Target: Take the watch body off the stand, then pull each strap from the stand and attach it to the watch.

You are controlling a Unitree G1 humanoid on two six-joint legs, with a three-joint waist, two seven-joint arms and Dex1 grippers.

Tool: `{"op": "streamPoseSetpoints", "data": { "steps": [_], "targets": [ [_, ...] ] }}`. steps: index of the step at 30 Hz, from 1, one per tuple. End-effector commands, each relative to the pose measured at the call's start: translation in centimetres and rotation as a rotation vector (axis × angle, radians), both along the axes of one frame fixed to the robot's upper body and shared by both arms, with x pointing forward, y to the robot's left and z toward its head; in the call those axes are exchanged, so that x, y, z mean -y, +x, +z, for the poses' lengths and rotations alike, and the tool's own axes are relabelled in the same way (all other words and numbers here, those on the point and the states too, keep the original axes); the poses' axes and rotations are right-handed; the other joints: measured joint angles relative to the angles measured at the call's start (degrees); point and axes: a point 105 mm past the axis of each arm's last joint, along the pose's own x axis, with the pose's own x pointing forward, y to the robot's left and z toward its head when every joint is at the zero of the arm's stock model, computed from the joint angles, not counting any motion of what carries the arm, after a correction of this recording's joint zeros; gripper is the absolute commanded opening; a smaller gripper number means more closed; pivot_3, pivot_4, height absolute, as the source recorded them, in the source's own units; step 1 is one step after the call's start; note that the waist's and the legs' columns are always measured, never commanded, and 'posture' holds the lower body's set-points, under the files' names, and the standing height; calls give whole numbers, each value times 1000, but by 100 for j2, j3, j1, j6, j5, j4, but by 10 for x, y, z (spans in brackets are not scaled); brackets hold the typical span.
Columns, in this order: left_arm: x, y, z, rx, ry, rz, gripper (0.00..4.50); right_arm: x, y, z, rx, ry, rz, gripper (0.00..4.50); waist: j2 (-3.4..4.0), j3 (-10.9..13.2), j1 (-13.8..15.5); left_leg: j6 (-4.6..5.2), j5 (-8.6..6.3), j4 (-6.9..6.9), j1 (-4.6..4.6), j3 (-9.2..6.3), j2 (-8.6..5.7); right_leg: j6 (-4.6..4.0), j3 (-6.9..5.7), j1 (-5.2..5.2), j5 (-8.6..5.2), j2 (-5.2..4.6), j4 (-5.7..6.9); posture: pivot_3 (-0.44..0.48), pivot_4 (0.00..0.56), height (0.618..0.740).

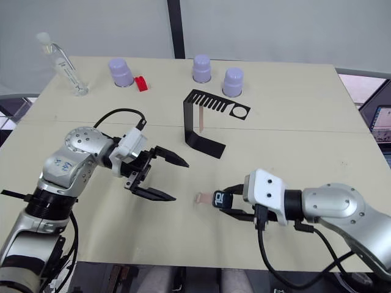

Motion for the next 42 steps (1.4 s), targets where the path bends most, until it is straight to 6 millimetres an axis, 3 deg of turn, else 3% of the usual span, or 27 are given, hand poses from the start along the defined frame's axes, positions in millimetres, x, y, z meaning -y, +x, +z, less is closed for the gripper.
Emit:
{"op": "streamPoseSetpoints", "data": {
  "steps": [1,4,8,12,17,22,23,24,28,32,35,37,39,42],
  "targets": [
    [-10,0,4,64,7,25,4421,-7,5,7,25,25,42,1491,0,0,-7,-1,0,0,3,0,0,-2,0,-1,-1,0,6,0,150,740],
    [-27,6,-5,96,71,63,4421,-20,18,7,3,72,68,1491,0,0,-103,-3,2,-2,6,0,0,-6,2,-4,-3,0,14,0,150,740],
    [-59,17,-15,140,177,124,4421,-44,42,-17,-68,58,77,1491,0,0,-137,-8,3,-7,14,4,1,-16,3,-10,-8,0,24,0,150,740],
    [-70,19,-24,150,214,146,4421,-49,54,-54,-129,-42,60,1491,0,0,-69,-6,2,-6,0,-1,0,-18,-3,-25,-9,-7,35,0,150,740],
    [-73,22,-36,203,214,186,4421,-42,65,-70,-103,-152,34,1491,0,0,-87,-13,-2,0,-19,6,-3,-15,-1,-42,-8,-11,52,0,150,740],
    [-74,23,-38,198,189,201,4500,-39,57,-44,-85,-93,76,3840,0,0,-96,-9,-6,0,-18,5,-3,-15,-2,-46,-8,-9,56,0,150,740],
    [-76,24,-36,198,184,216,4500,-34,53,-33,-77,-61,76,4327,0,0,-96,-9,-5,0,-18,6,-3,-15,-1,-49,-8,-9,56,0,150,740],
    [-78,25,-35,198,181,226,4500,-30,50,-26,-71,-40,76,4427,0,0,-95,-9,-5,1,-18,7,-3,-15,-1,-52,-8,-9,57,0,150,740],
    [-108,26,-21,129,135,378,4500,45,20,8,-112,71,-107,4427,0,0,-25,-8,-6,-3,-18,-1,-3,-15,-7,-46,-8,-9,58,0,150,740],
    [-130,36,-12,140,64,559,4500,116,1,8,-113,81,-392,4427,-3,-1,44,1,-11,-9,7,-1,-2,-14,-9,-2,-8,-6,42,0,150,740],
    [-151,33,-16,113,74,650,4500,164,-14,5,-90,62,-588,4427,-3,-1,43,2,-12,-6,13,6,-2,-13,-2,2,-8,-7,35,0,150,740],
    [-166,32,-21,110,102,701,4500,182,-20,6,-76,87,-675,4427,-4,-1,9,1,-11,-10,27,14,-2,-14,6,6,-8,-6,29,0,150,740],
    [-174,34,-20,104,91,744,4500,188,-24,4,-68,108,-707,4427,-4,-1,-26,-3,-8,-24,49,28,-1,-16,19,14,-9,-6,30,0,150,740],
    [-164,44,-10,120,-13,773,4500,167,-19,0,-65,162,-656,4427,-4,-1,-78,-7,-8,-36,72,28,1,-20,20,30,-12,-7,31,0,150,740]
  ]
}}
